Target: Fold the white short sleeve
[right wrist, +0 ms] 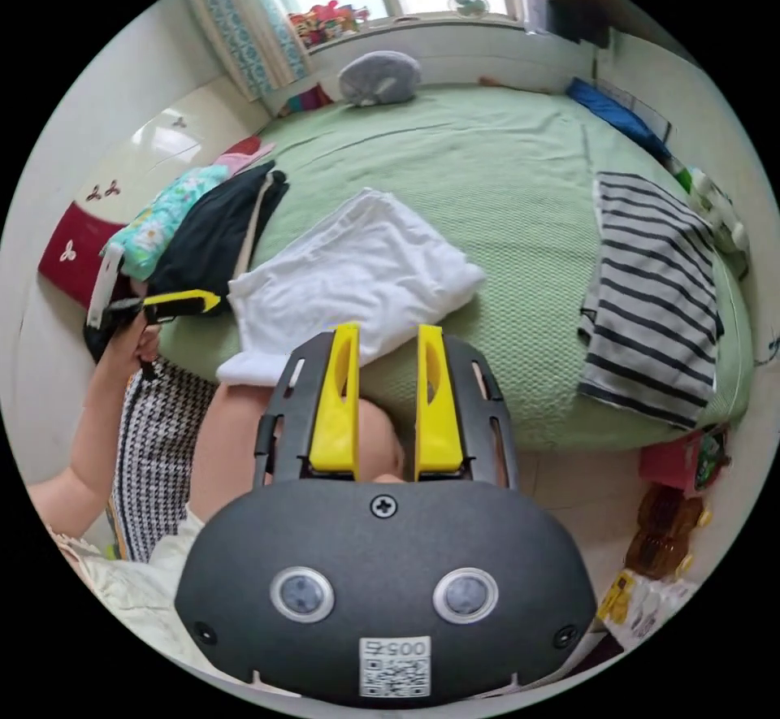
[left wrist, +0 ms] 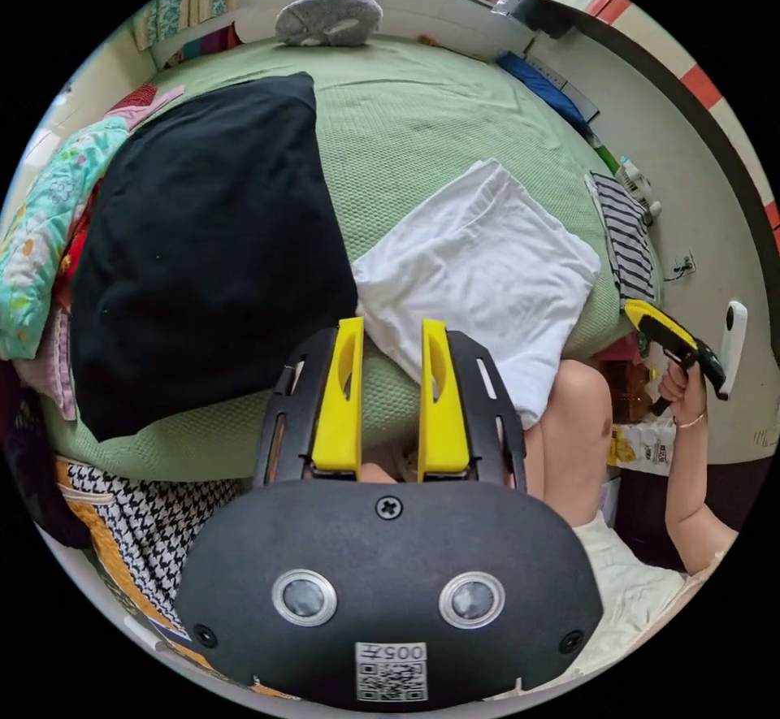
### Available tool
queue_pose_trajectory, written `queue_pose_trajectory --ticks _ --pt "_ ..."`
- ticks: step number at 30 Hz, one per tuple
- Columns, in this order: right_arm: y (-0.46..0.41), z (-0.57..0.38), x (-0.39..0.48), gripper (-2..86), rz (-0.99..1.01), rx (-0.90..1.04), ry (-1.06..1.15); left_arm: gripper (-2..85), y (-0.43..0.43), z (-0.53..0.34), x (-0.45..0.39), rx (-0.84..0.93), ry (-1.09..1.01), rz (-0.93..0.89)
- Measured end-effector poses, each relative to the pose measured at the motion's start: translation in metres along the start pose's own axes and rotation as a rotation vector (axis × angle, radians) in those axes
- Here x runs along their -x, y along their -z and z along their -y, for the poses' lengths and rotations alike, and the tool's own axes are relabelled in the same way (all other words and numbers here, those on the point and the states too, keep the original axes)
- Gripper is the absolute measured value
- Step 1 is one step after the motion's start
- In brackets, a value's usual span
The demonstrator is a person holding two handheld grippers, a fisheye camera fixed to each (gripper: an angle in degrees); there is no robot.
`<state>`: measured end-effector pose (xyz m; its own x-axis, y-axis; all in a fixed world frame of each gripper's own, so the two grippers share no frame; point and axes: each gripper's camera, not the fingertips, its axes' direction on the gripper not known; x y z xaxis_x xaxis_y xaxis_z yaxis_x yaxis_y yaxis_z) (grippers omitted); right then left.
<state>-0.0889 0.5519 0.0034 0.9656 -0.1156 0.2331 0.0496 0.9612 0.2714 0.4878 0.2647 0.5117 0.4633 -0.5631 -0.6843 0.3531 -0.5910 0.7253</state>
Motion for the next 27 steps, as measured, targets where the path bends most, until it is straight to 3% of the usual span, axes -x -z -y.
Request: queue_pose_trajectory --ticks 9,14,20,27 --pt "-0.021 0.006 -0.024 13.7 -0.071 -0.03 -0.067 13.8 -0.025 0.004 0.006 -0.008 0.08 -0.025" --pt "-0.039 0.011 -0.033 13.6 -0.015 -0.016 -0.1 14.8 -0.024 0.007 0.008 0.001 0.078 -0.034" --pt "-0.065 0.014 -0.017 9.5 -0.05 0.025 -0.095 11.0 -0.015 0.007 0.011 0.025 0.09 -0.012" --pt "-0.046 0.0 -0.006 0.3 -0.054 -0.019 -0.112 6.1 0.024 -0.023 0.02 -0.055 0.091 -0.114"
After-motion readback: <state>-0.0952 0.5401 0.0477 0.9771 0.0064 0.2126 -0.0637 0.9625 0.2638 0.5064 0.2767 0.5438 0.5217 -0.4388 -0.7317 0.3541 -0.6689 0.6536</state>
